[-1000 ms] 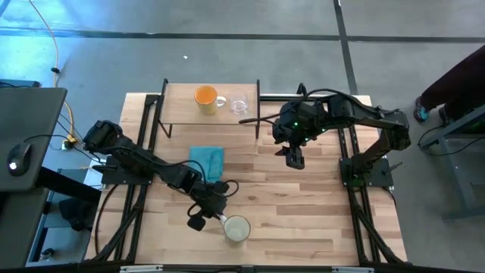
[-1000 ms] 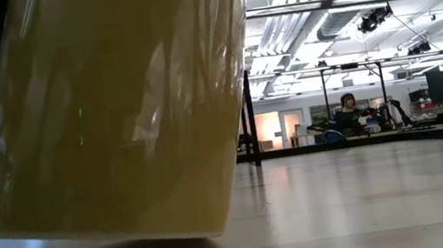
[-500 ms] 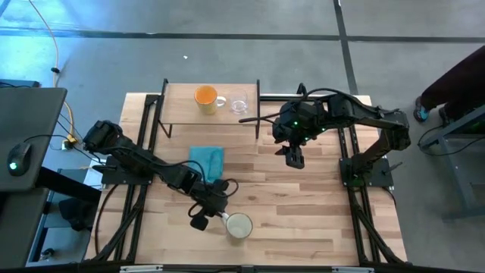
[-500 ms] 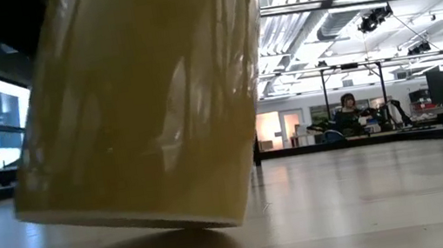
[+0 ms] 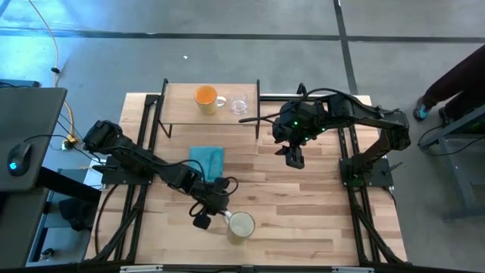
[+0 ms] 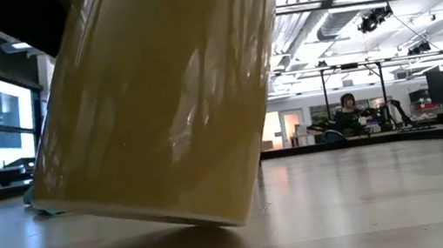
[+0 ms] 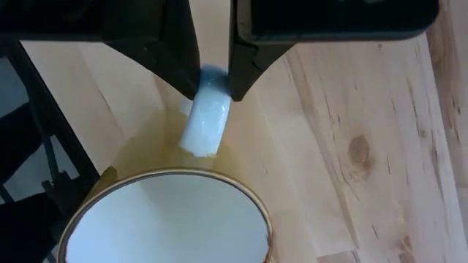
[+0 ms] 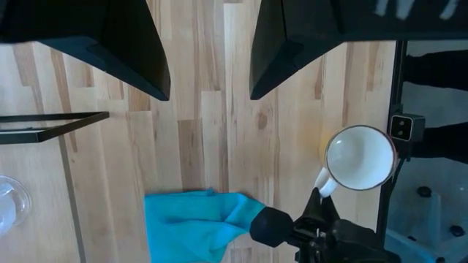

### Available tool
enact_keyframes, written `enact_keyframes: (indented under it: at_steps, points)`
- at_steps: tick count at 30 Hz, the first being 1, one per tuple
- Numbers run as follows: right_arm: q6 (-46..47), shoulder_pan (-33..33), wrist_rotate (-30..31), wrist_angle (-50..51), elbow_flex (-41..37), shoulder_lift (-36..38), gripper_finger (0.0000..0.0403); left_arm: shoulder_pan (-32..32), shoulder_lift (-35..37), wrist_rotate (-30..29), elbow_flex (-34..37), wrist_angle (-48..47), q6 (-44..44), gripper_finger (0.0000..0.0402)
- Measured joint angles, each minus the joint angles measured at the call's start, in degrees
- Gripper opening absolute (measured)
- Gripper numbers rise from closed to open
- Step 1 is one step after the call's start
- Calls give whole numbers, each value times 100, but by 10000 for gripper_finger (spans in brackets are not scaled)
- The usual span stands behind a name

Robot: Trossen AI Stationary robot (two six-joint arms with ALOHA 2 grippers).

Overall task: Stack small to large cups/mugs on shelf
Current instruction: Put the white mug on the shelf

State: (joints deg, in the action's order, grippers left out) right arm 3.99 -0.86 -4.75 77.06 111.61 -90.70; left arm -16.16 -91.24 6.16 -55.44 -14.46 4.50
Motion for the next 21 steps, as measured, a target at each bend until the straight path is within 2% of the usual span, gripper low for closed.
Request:
enact_keyframes:
  at_steps: [14, 17, 21]
  points:
    - [2, 0, 2, -84, 0, 0, 181, -422, 7, -46, 0, -104, -22, 35]
    - [-8, 0, 2, -157, 0, 0, 181, -413, 7, -245, 0, -119, 4, 32]
    - [2, 0, 2, -170, 0, 0, 181, -398, -2, -484, 2, -168, -24, 4]
